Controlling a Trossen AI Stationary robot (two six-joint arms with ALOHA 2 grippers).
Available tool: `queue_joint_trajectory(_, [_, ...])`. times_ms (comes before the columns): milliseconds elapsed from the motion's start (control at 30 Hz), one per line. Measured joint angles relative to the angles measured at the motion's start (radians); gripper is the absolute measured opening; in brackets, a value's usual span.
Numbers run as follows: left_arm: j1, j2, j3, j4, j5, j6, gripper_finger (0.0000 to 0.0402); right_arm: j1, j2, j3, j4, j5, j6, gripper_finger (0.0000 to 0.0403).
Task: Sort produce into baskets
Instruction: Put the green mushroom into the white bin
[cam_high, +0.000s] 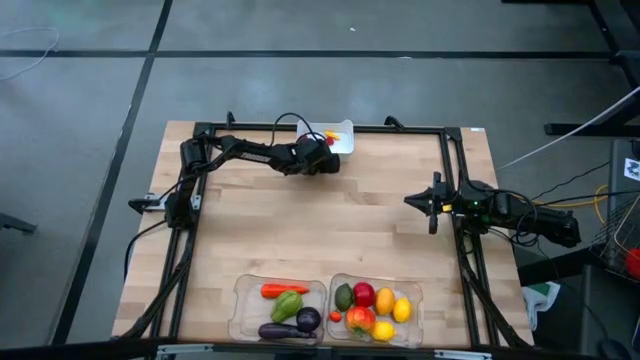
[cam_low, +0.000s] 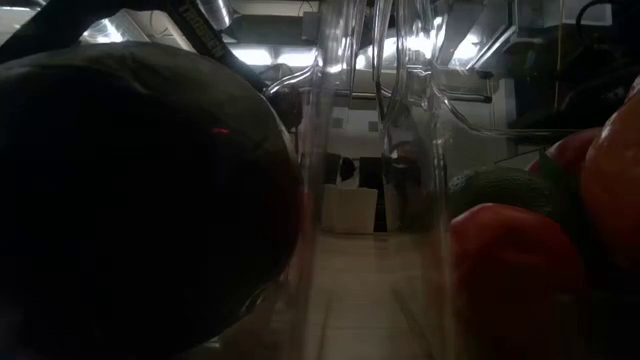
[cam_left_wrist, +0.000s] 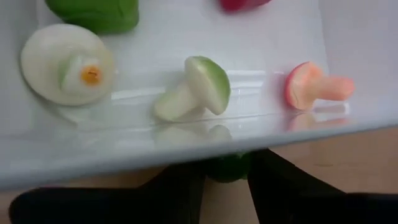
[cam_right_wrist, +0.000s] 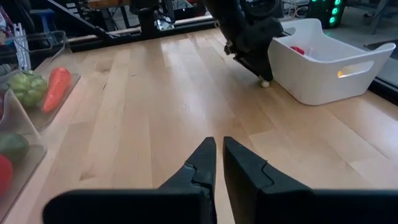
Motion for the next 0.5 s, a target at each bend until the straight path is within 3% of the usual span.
queue_joint_trajectory(133, [-0.005, -0.003, 0.0, 0.001, 0.014, 0.006, 0.0107, 0.0, 0.0, 0.0, -0.016, 0.0, 0.0, 0.0033])
queue_joint_trajectory(400, [-0.019, -0.032, 0.0, 0.06, 0.194, 0.03, 0.0111, 0.0, 0.0, 0.0, -0.015, 0.0, 0.0, 0.0033])
queue_joint_trajectory(500, [-0.027, -0.061, 0.0, 0.1, 0.209, 0.031, 0.0111, 0.0, 0.0, 0.0, -0.015, 0.0, 0.0, 0.0033])
